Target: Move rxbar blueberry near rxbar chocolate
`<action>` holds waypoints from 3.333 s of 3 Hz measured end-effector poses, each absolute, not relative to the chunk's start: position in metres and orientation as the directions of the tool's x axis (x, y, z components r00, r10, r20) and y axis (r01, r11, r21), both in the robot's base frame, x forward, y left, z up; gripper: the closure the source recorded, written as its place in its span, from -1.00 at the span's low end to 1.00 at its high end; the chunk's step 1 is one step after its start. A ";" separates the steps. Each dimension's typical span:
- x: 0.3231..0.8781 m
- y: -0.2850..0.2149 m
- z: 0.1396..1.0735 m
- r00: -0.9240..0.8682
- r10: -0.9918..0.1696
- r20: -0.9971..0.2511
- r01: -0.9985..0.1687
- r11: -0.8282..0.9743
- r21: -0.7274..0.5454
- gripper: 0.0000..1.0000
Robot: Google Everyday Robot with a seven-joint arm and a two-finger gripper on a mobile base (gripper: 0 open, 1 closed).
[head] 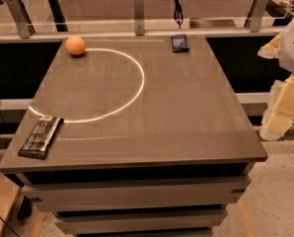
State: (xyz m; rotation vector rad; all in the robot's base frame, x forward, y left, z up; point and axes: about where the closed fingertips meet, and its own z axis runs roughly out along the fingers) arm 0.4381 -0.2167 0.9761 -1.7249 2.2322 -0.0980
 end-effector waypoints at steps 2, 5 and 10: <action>0.446 -0.214 0.977 -0.209 -0.950 -0.230 -0.925 0.268 -0.268 -1.00; 0.505 -0.203 0.976 -0.185 -0.911 -0.369 -0.885 0.318 -0.341 -1.00; 0.661 -0.165 0.959 -0.155 -0.640 -0.753 -0.820 0.508 -0.263 -1.00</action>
Offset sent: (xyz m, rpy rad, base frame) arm 0.0213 0.0059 -0.0026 0.0481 -0.0554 0.0184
